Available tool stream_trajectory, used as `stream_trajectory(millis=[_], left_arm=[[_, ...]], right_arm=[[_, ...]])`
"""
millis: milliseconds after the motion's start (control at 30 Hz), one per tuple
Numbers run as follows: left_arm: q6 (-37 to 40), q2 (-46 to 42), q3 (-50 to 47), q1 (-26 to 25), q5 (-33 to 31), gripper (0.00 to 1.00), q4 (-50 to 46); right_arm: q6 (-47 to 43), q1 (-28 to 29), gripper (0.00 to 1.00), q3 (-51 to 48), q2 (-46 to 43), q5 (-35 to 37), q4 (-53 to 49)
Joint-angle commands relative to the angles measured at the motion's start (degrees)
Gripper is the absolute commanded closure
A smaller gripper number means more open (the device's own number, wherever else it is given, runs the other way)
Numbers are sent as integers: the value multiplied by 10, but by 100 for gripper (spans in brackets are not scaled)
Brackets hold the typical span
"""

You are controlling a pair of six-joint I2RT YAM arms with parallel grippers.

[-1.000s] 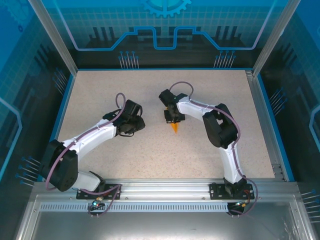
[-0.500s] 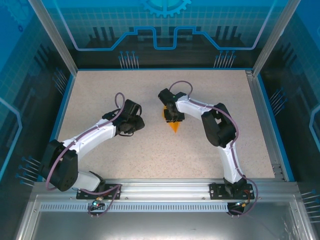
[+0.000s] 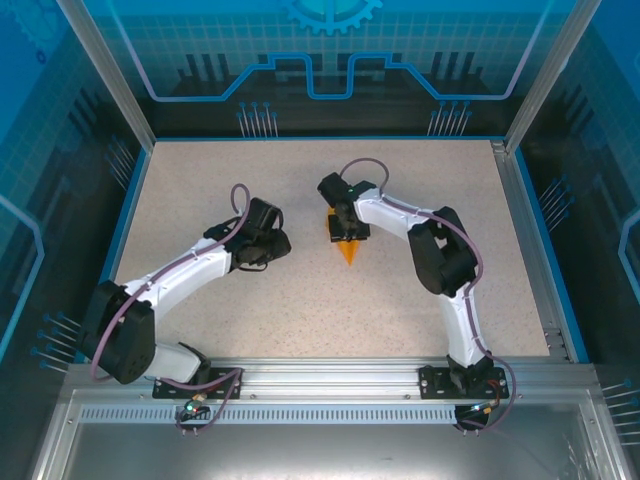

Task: Fold a paper plane with a square sheet of paper (pick it up from the middle)
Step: Move a paper plane to the center of the table, then reset both arms

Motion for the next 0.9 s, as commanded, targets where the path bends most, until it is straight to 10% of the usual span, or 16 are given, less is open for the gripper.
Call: stream_trajectory(millis=[0, 267, 500, 600, 867], left_arm=[[33, -22, -3, 4, -1, 62, 13], [58, -54, -18, 5, -14, 54, 35], [105, -115, -48, 5, -141, 3, 43], [131, -118, -49, 6, -238, 1, 42], [220, -87, -78, 80, -333, 1, 117]], right_arm=[[-6, -7, 50, 16, -48, -2, -29], [-22, -6, 39, -65, -207, 60, 21], [-101, -21, 31, -266, -442, 247, 174], [-157, -56, 24, -386, -519, 321, 279], [-233, -254, 11, -610, -554, 183, 458]])
